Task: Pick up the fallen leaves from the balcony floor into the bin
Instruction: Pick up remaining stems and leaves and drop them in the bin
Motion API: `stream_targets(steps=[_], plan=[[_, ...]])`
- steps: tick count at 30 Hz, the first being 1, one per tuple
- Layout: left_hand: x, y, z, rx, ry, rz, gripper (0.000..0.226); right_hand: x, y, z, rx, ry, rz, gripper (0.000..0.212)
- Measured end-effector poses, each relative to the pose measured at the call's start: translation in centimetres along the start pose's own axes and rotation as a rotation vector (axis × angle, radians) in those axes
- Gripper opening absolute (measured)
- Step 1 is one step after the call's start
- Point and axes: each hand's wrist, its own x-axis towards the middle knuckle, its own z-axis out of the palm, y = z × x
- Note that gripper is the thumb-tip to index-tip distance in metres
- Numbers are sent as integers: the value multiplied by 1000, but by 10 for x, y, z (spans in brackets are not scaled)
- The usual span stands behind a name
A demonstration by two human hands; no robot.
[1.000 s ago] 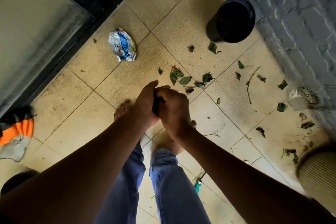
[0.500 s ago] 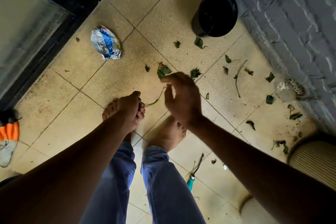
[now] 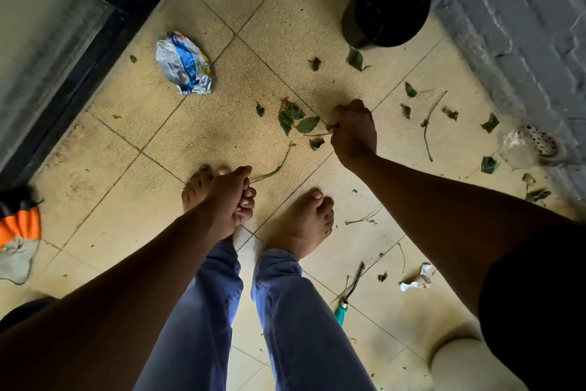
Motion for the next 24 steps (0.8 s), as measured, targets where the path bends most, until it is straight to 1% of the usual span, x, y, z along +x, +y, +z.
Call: stream_targets(steps=[2, 3, 4, 6, 8, 9, 10, 12, 14, 16, 18, 19, 21, 24], plan=[[4, -1, 0, 3, -29, 21, 57, -1, 5, -2, 0, 1, -39, 21], [7, -3, -1, -52, -58, -19, 64, -1, 6, -5, 25, 16, -14, 22], [4, 1, 0, -124, -95, -73, 70, 0, 9, -10, 60, 48, 30, 21], [5, 5, 0, -183, -116, -128, 72, 4, 11, -23, 163, 138, 150, 16], [5, 7, 2, -175, -143, -105, 75, 11, 12, -37, 322, 234, 271, 11], [4, 8, 5, -126, -130, -58, 76, 15, 13, -43, 390, 280, 301, 12], [3, 9, 7, -47, -101, -10, 76, 20, 13, -46, 435, 317, 303, 16], [4, 11, 11, 60, -55, 52, 76, 30, 11, -49, 446, 328, 226, 29], [6, 15, 12, -2, -89, -1, 77, 41, 10, -46, 364, 258, 97, 52], [6, 20, 13, -94, -130, -76, 77, 50, 8, -42, 253, 186, 28, 73], [4, 22, 14, -87, -112, -81, 72, 57, 7, -39, 184, 163, 37, 78], [4, 22, 15, -64, -105, -64, 68, 59, 6, -38, 167, 167, 49, 75], [2, 21, 15, -25, -94, -38, 64, 64, 5, -37, 150, 186, 79, 60], [3, 20, 10, -110, -122, -107, 77, 68, 3, -38, 140, 219, 145, 31]])
